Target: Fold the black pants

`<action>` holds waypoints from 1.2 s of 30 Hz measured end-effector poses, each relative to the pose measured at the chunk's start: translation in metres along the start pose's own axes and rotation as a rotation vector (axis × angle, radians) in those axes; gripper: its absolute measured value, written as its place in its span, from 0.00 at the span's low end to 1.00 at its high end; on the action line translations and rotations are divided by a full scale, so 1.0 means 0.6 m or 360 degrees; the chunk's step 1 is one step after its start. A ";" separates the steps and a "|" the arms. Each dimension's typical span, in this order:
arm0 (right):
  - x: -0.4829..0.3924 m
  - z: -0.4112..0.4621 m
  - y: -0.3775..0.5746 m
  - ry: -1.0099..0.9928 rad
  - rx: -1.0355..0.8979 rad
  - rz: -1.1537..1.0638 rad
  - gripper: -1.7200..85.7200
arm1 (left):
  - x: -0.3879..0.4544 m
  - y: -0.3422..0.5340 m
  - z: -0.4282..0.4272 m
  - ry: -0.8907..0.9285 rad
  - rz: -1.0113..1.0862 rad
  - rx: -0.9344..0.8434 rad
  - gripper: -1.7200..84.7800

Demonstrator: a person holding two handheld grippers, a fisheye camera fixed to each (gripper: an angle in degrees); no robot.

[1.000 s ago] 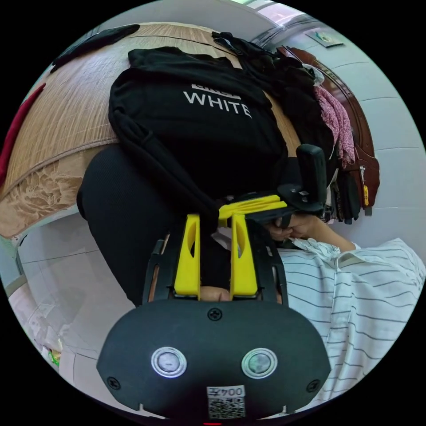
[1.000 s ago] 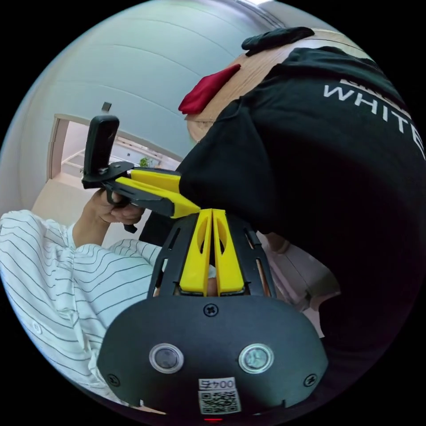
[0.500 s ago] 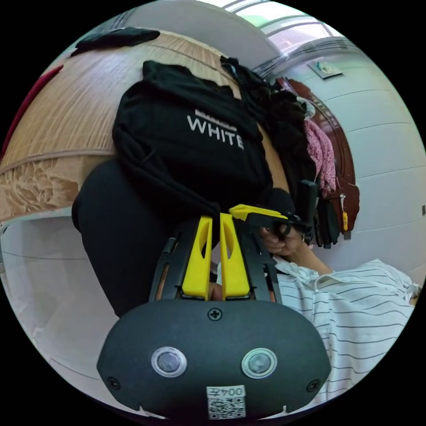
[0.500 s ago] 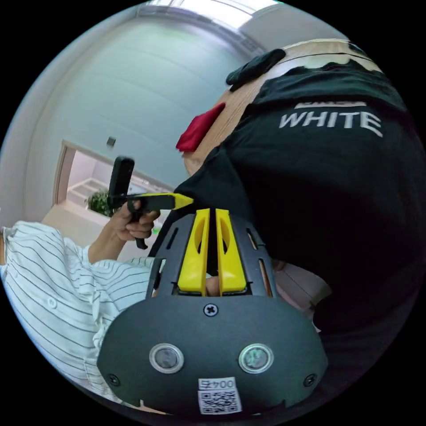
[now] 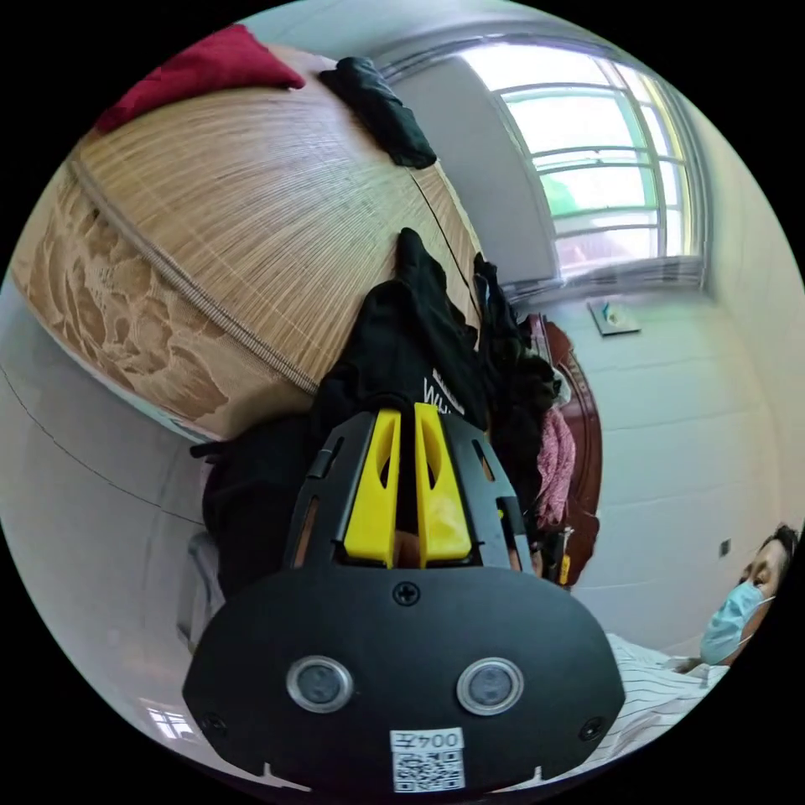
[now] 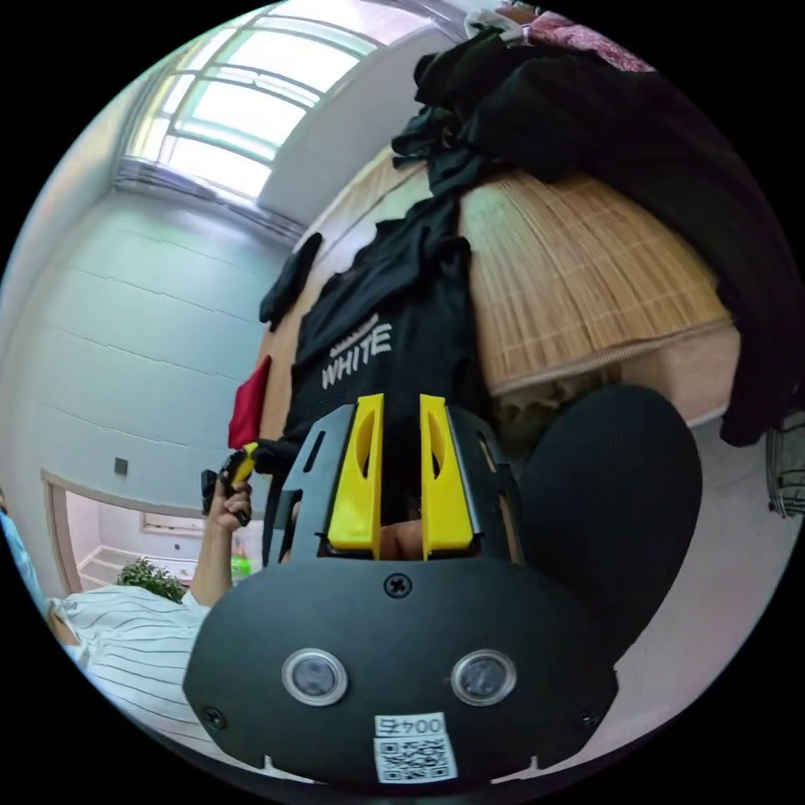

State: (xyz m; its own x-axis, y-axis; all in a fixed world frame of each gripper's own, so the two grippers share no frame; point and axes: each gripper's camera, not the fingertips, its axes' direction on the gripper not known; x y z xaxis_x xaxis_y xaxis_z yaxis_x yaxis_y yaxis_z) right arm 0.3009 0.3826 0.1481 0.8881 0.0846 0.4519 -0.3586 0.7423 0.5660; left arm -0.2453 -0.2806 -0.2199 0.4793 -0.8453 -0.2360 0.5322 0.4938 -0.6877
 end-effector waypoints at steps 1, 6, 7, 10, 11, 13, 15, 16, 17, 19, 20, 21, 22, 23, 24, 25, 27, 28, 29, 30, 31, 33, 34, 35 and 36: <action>-0.004 0.010 0.006 0.0064 -0.0075 0.0004 0.14 | 0.009 0.004 -0.015 0.0002 0.0003 0.0014 0.07; -0.007 0.064 0.027 0.0175 -0.0405 -0.0073 0.16 | 0.050 0.005 -0.070 0.0016 0.0038 0.0014 0.07; -0.003 0.089 0.027 0.0271 -0.0515 -0.0115 0.17 | 0.057 0.003 -0.082 0.0025 0.0035 0.0013 0.07; 0.015 0.155 0.024 0.0489 -0.0804 -0.0259 0.20 | 0.073 0.000 -0.109 0.0041 0.0022 0.0006 0.07; 0.025 0.183 0.023 0.0554 -0.0925 -0.0309 0.20 | 0.080 -0.001 -0.120 0.0044 0.0020 0.0003 0.07; 0.041 0.217 0.022 0.0611 -0.1033 -0.0365 0.21 | 0.093 -0.003 -0.136 0.0039 0.0028 -0.0005 0.07; 0.054 0.242 0.021 0.0637 -0.1070 -0.0392 0.21 | 0.103 -0.003 -0.152 0.0036 0.0028 -0.0005 0.07; 0.061 0.256 0.021 0.0630 -0.1063 -0.0409 0.21 | 0.109 -0.002 -0.163 0.0040 0.0023 -0.0002 0.07; 0.066 0.267 0.020 0.0610 -0.1039 -0.0410 0.21 | 0.115 0.001 -0.175 0.0042 0.0025 0.0002 0.07; 0.069 0.278 0.019 0.0575 -0.0963 -0.0399 0.18 | 0.123 0.008 -0.194 0.0050 0.0024 0.0013 0.07; 0.067 0.282 0.017 0.0571 -0.0918 -0.0405 0.17 | 0.126 0.013 -0.208 0.0060 0.0021 0.0020 0.07; 0.066 0.283 0.016 0.0577 -0.0901 -0.0411 0.16 | 0.128 0.016 -0.214 0.0064 0.0020 0.0023 0.07; 0.062 0.281 0.013 0.0603 -0.0880 -0.0420 0.12 | 0.131 0.021 -0.227 0.0073 0.0020 0.0029 0.07; 0.059 0.273 0.010 0.0615 -0.0890 -0.0427 0.09 | 0.134 0.027 -0.241 0.0083 0.0015 0.0034 0.07; 0.056 0.266 0.009 0.0582 -0.0907 -0.0447 0.08 | 0.136 0.030 -0.248 0.0092 0.0013 0.0036 0.07; 0.048 0.245 0.007 0.0472 -0.0967 -0.0472 0.05 | 0.142 0.035 -0.263 0.0113 0.0023 0.0034 0.07; 0.033 0.191 0.001 0.0298 -0.0993 -0.0480 0.04 | 0.156 0.042 -0.288 0.0169 0.0079 0.0012 0.06; 0.018 0.141 -0.004 0.0169 -0.0964 -0.0498 0.04 | 0.167 0.048 -0.307 0.0221 0.0116 -0.0007 0.06; 0.003 0.084 -0.008 0.0016 -0.0917 -0.0536 0.04 | 0.177 0.054 -0.328 0.0271 0.0153 -0.0031 0.06; -0.005 0.054 -0.010 -0.0050 -0.0890 -0.0559 0.04 | 0.182 0.058 -0.338 0.0293 0.0177 -0.0045 0.06; -0.017 -0.009 -0.015 -0.0162 -0.0827 -0.0615 0.04 | 0.191 0.066 -0.359 0.0322 0.0226 -0.0071 0.06; -0.023 -0.106 -0.023 -0.0317 -0.0702 -0.0691 0.03 | 0.202 0.078 -0.397 0.0356 0.0288 -0.0092 0.06; -0.014 -0.166 -0.031 -0.0422 -0.0617 -0.0689 0.03 | 0.203 0.086 -0.425 0.0387 0.0311 -0.0091 0.06; 0.003 -0.220 -0.042 -0.0528 -0.0536 -0.0661 0.03 | 0.200 0.094 -0.456 0.0429 0.0325 -0.0085 0.06; 0.014 -0.244 -0.047 -0.0579 -0.0496 -0.0642 0.03 | 0.197 0.098 -0.470 0.0450 0.0329 -0.0081 0.06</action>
State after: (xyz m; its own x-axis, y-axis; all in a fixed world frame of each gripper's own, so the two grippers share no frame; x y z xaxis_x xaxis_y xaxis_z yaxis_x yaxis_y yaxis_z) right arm 0.3605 0.4600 0.0349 0.7615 -0.4338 0.4817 0.1336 0.8322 0.5382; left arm -0.3544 -0.4090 -0.4817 0.3575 -0.7549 -0.5497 0.4049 0.6558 -0.6372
